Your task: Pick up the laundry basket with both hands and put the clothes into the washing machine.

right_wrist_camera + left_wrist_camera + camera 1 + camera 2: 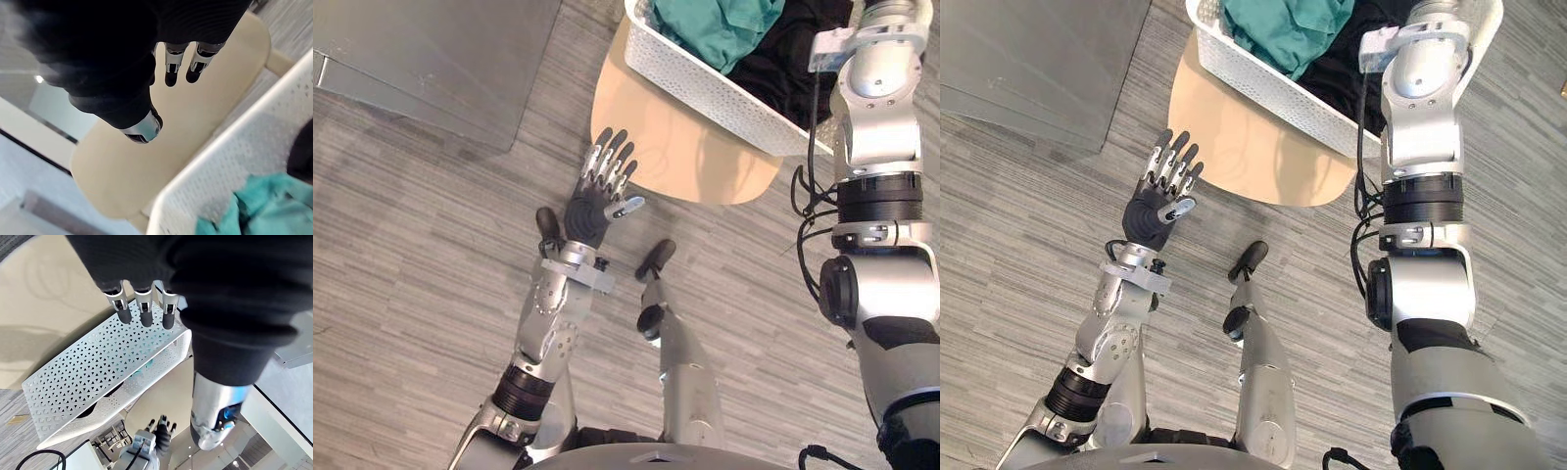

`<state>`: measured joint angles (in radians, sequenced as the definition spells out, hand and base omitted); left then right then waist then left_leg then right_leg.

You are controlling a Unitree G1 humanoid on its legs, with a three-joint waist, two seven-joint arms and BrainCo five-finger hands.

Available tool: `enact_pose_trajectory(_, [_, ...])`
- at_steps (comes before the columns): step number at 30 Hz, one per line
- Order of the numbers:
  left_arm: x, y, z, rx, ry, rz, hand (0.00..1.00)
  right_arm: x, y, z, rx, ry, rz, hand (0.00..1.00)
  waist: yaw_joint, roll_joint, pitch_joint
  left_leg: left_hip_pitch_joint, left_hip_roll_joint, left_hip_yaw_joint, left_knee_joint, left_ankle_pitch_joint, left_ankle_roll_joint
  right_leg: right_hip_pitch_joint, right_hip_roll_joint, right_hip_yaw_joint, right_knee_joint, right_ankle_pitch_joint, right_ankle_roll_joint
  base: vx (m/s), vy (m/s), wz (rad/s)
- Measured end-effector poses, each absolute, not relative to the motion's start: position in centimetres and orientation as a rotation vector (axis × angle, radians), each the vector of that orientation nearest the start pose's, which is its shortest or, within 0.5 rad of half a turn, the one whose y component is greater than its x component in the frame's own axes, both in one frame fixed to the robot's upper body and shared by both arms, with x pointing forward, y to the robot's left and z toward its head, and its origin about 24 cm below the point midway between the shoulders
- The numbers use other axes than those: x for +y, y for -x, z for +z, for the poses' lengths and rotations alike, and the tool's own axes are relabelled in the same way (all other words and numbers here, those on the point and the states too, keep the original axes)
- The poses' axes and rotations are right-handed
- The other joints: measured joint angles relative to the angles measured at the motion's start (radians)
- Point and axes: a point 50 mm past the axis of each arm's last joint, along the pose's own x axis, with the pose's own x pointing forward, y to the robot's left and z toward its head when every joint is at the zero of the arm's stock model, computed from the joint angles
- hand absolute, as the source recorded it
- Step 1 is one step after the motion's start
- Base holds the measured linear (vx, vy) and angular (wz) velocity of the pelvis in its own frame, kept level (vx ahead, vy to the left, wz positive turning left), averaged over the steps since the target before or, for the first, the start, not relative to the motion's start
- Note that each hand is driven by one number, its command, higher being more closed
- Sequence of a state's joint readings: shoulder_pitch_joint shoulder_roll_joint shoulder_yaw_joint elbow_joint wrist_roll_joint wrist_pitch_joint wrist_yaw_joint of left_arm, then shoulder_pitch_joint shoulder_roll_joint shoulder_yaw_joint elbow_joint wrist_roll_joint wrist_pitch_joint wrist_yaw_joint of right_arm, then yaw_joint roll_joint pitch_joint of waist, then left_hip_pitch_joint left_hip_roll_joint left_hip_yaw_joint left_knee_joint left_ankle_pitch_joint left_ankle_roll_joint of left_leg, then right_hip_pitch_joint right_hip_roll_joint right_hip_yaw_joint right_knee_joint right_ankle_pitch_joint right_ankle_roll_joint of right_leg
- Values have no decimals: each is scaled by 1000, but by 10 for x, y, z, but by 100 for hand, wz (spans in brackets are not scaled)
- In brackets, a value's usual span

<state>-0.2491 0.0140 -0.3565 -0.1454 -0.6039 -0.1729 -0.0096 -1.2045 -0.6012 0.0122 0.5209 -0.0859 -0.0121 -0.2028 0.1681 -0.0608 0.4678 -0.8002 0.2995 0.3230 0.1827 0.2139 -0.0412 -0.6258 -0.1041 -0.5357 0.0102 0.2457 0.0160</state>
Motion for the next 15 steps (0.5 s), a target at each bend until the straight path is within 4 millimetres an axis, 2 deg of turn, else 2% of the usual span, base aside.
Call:
enact_pose_trajectory(2, [56,-264,147,-401,598,-497,0,-210,-374,364,-692,564,-290,0,3,0,0,-9,-5,-9,-30,18,-1,-1,8,-6,-27,12,1,61,-2,11])
enact_pose_trajectory(8, [56,-264,146,-400,595,-505,0,-210,-395,346,-528,669,-240,0,12,-1,0,-18,-16,-26,-92,54,-4,-4,20,-37,-56,13,2,48,41,12])
enact_pose_trajectory(15, [56,-263,143,-392,567,-501,0,-207,-399,353,-483,850,-236,0,8,-1,1,-20,-19,-36,-161,89,-14,-18,34,-56,-74,14,3,7,95,3])
